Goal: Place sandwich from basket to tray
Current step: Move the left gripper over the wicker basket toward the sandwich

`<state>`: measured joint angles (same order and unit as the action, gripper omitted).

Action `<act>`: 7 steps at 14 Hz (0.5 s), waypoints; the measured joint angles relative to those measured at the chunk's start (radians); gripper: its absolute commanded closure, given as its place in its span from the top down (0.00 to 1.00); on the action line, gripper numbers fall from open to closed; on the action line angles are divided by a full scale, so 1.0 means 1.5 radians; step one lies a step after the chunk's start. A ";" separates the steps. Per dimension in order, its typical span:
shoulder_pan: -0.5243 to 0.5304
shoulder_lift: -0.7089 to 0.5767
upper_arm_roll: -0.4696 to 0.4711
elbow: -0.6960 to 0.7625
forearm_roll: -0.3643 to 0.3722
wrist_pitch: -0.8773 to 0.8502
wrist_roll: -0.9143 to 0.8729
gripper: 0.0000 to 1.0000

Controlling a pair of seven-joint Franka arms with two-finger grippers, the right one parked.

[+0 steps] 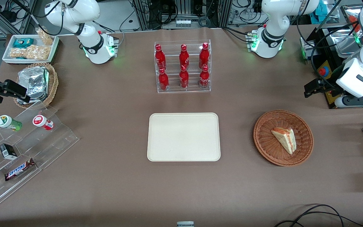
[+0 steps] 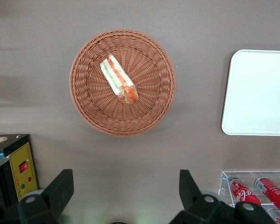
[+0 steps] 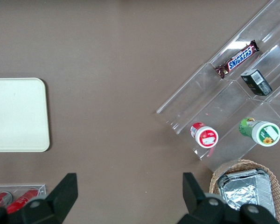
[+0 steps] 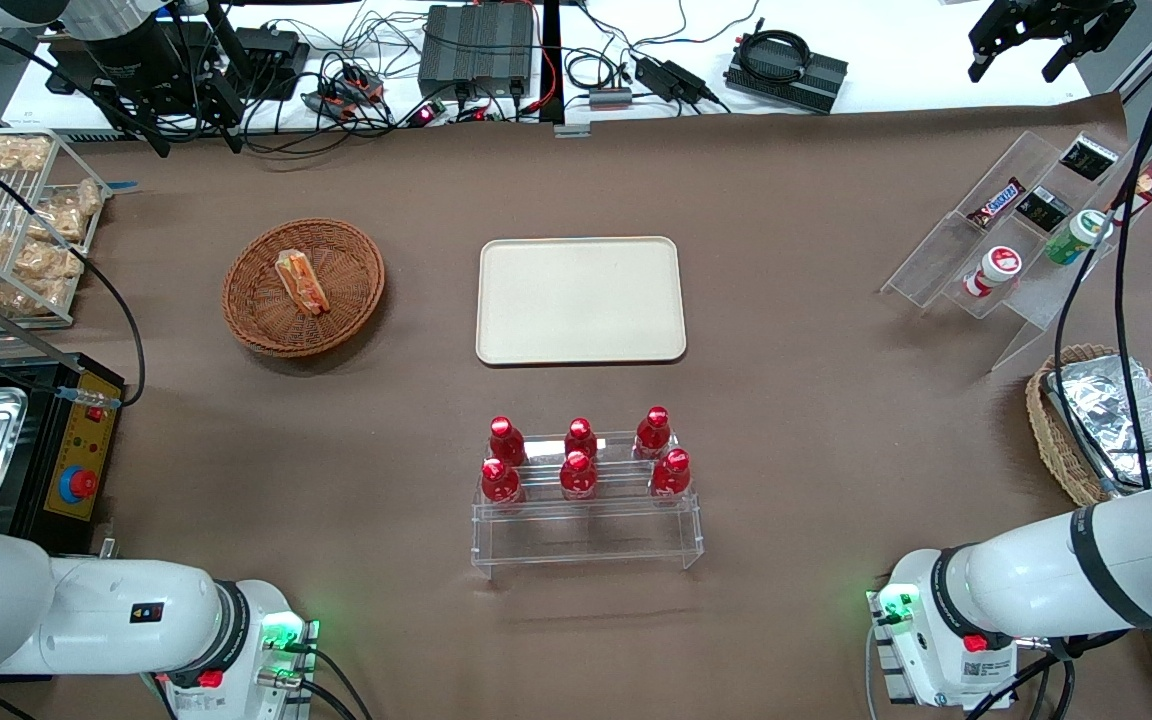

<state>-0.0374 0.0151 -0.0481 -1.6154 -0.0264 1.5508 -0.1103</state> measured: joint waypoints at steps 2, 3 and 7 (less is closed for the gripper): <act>0.000 0.000 0.000 0.000 0.000 0.000 0.000 1.00; 0.000 0.000 0.000 0.000 0.000 0.000 0.000 1.00; 0.000 0.000 0.000 0.000 0.000 -0.010 0.000 1.00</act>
<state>-0.0374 0.0154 -0.0481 -1.6155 -0.0263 1.5355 -0.1103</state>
